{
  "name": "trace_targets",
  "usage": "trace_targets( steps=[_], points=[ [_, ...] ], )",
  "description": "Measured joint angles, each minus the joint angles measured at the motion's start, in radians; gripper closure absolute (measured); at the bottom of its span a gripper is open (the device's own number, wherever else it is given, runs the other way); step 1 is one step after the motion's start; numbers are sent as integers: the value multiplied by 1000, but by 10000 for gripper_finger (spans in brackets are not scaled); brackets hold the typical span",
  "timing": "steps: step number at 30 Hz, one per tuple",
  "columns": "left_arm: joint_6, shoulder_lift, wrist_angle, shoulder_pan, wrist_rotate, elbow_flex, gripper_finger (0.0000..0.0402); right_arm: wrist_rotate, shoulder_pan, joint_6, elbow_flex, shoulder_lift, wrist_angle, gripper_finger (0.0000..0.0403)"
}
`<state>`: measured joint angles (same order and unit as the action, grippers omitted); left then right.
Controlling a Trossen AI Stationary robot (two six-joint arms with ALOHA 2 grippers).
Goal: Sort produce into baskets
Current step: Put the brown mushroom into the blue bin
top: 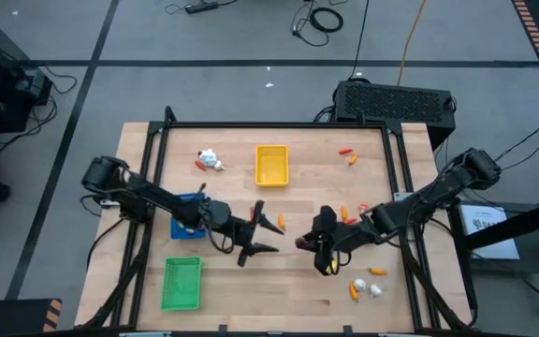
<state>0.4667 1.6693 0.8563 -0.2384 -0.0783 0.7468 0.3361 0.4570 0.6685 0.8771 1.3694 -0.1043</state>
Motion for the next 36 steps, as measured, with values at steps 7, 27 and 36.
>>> trace_targets(
  steps=[7, 27, 36],
  points=[
    [93, 68, 3, -6, 58, 74, 166, -39, -48, -45, -1, 17, 33, 337],
    [117, 95, -15, 16, 46, 103, 166, -134, -94, -109, 0, 19, 131, 337],
    [116, 95, -2, 15, 49, 104, 166, -134, -112, -117, 0, 19, 137, 337]
  ],
)
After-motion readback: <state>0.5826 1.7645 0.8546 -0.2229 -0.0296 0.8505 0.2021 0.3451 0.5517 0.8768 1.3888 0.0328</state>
